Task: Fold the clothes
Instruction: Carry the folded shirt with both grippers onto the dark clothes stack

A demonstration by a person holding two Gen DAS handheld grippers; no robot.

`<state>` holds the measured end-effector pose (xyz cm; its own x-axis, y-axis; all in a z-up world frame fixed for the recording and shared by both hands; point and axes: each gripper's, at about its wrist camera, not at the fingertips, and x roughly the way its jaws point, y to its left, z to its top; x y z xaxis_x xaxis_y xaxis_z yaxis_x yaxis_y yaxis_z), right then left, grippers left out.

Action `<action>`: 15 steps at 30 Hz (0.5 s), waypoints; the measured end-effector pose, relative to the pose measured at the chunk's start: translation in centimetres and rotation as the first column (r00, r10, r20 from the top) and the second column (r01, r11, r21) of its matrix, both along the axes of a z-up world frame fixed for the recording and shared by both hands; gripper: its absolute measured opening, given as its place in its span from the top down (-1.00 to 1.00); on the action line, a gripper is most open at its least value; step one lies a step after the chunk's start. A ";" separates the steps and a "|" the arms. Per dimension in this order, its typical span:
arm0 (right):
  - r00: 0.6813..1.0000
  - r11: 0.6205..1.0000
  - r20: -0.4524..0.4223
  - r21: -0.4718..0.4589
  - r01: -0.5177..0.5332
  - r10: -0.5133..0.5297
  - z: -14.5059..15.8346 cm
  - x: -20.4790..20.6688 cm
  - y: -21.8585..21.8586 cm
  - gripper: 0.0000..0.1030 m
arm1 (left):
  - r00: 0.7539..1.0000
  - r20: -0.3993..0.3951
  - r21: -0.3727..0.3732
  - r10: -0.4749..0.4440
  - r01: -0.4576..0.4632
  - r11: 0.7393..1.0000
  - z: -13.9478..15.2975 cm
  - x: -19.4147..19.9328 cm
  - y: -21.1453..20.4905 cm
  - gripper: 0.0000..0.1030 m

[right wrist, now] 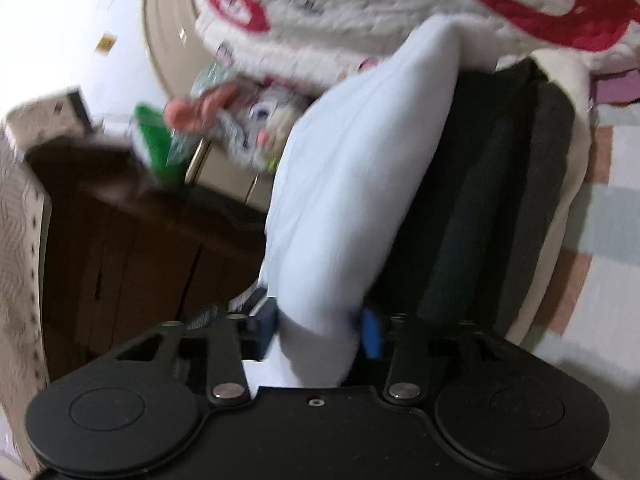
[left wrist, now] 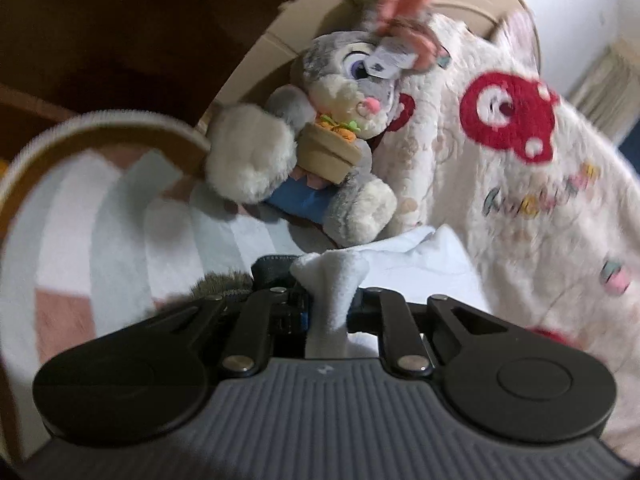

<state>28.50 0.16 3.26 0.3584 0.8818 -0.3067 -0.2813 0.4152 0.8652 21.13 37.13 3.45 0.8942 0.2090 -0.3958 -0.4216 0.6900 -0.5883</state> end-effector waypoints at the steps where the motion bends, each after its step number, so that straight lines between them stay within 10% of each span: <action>1: 1.000 1.000 0.012 -0.022 -0.012 0.012 0.0 -0.6 0.2 0.49 | 1.000 -0.018 0.045 0.004 -0.003 0.999 0.3 0.1 -0.5 0.74; 9: 0.987 0.987 -0.117 0.131 -0.098 0.113 -2.3 0.1 -0.5 0.64 | 0.996 -0.086 0.214 0.021 -0.002 0.977 0.5 0.7 -1.6 0.64; 15: 0.997 0.991 -0.043 0.124 -0.053 0.059 -1.5 1.8 -4.7 -0.24 | 0.985 -0.147 0.335 0.093 -0.040 0.942 3.9 -0.7 -2.5 0.19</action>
